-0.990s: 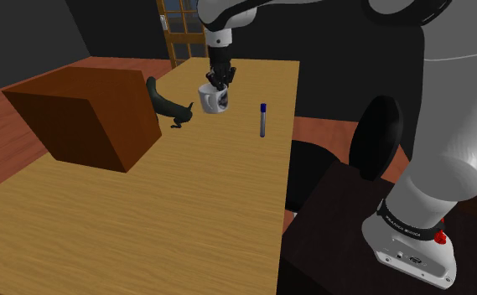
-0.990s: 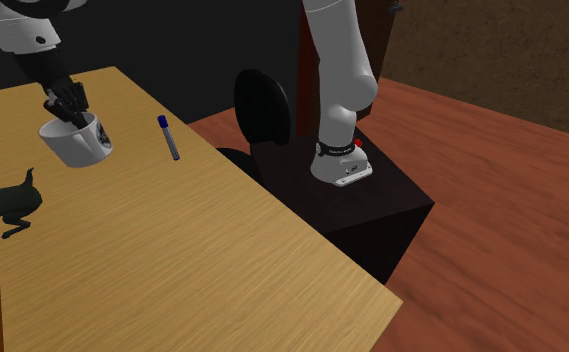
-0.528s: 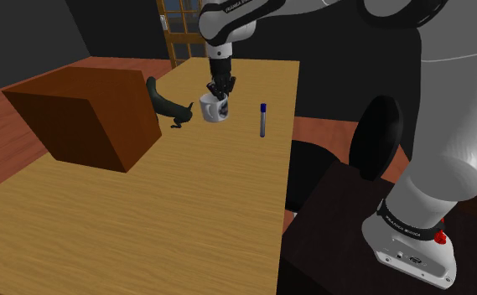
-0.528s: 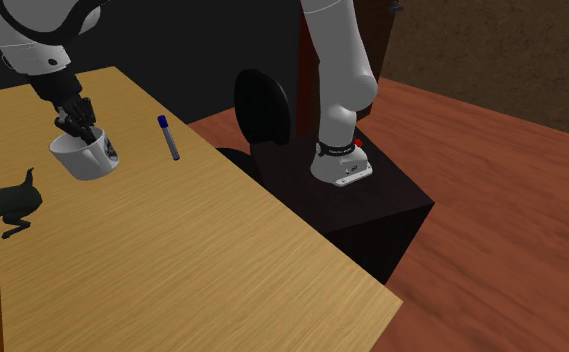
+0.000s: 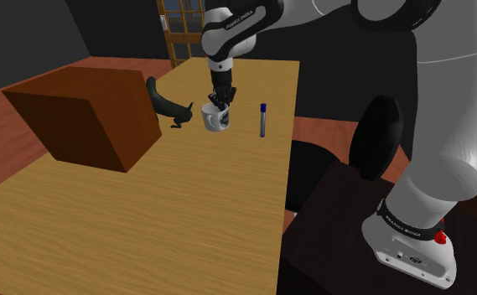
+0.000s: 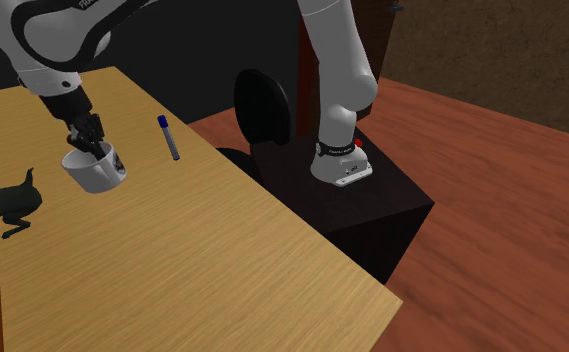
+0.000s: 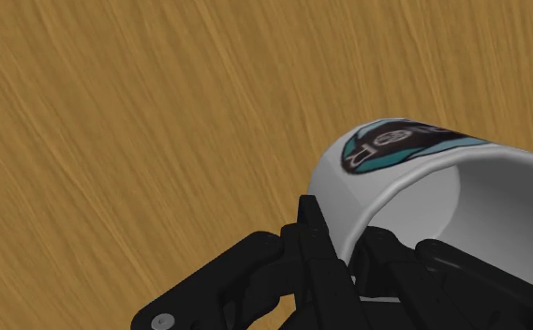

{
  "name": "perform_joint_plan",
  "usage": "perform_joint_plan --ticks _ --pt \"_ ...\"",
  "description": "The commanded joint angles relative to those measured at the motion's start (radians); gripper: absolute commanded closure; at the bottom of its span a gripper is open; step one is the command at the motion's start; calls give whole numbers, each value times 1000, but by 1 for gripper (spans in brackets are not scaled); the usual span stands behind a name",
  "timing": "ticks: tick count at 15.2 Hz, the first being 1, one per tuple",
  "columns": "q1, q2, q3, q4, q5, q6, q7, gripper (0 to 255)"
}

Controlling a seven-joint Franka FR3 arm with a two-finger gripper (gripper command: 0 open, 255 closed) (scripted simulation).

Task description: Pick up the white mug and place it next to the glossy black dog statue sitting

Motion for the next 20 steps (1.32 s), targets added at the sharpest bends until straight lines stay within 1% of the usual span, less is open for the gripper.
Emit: perform_joint_plan --ticks 1,4,11,12,17,20 --pt "-1 8 -1 -16 -1 25 -1 255" --pt "0 24 -2 -34 -3 58 -1 255" --pt "0 24 -2 -34 -3 58 -1 255" --pt "0 24 -2 -34 -3 58 -1 0" --pt "0 24 -2 -34 -3 58 -1 0" --pt "-3 -7 0 23 1 -30 -4 0"
